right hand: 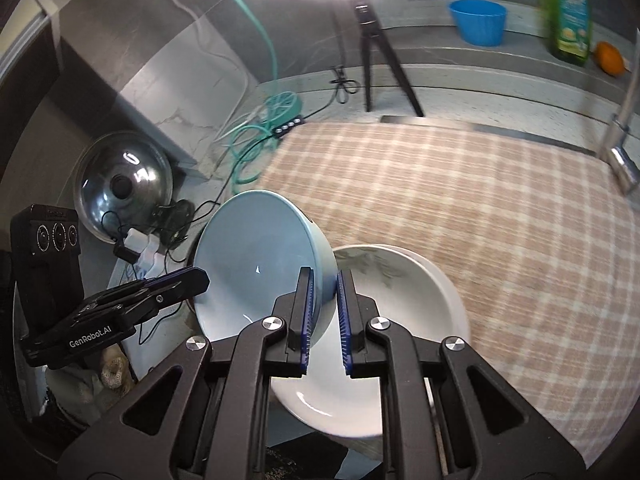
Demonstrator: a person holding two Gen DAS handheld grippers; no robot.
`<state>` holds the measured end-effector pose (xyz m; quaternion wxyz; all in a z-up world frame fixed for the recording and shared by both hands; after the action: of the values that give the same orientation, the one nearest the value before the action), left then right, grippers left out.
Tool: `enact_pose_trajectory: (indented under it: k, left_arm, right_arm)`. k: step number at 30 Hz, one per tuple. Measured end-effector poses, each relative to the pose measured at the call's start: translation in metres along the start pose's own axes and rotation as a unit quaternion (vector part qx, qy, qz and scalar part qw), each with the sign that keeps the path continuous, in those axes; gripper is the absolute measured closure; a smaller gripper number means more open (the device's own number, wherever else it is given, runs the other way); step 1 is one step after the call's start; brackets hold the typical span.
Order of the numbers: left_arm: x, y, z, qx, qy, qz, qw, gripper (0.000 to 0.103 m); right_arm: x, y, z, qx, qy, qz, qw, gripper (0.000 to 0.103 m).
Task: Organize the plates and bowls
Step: 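Lift the pale blue bowl and carry it toward the nested steel bowls, then lower the pale blue bowl into the nested steel bowls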
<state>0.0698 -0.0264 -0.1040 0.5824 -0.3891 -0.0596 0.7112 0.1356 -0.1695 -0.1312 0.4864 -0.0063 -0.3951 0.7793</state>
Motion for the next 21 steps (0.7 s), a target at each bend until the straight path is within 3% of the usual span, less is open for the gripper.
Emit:
enact_pose_trajectory:
  k: [11, 21]
  left_arm:
    - [0.068, -0.004, 0.033, -0.025, -0.042, 0.056, 0.9973, 0.095]
    - [0.113, 0.0, 0.036, -0.011, -0.058, 0.098, 0.9934, 0.095]
  right_arm:
    - [0.066, -0.011, -0.057, 0.034, -0.031, 0.045, 0.998, 0.091]
    - [0.085, -0.004, -0.1, 0.077, -0.033, 0.053, 0.995, 0.091]
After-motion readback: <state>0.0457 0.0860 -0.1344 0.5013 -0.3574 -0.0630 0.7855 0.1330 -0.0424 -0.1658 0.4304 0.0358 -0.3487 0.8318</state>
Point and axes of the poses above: each gripper's, at about its wrist camera, not at the fingertips, and z roughly against the way its jaws point, x to its left, y to its underside, the point moved 6 cm from there along -z, roughly the way its jaws point, and after that the axes turned 5 degrees about -x, right-handed, at the moved point
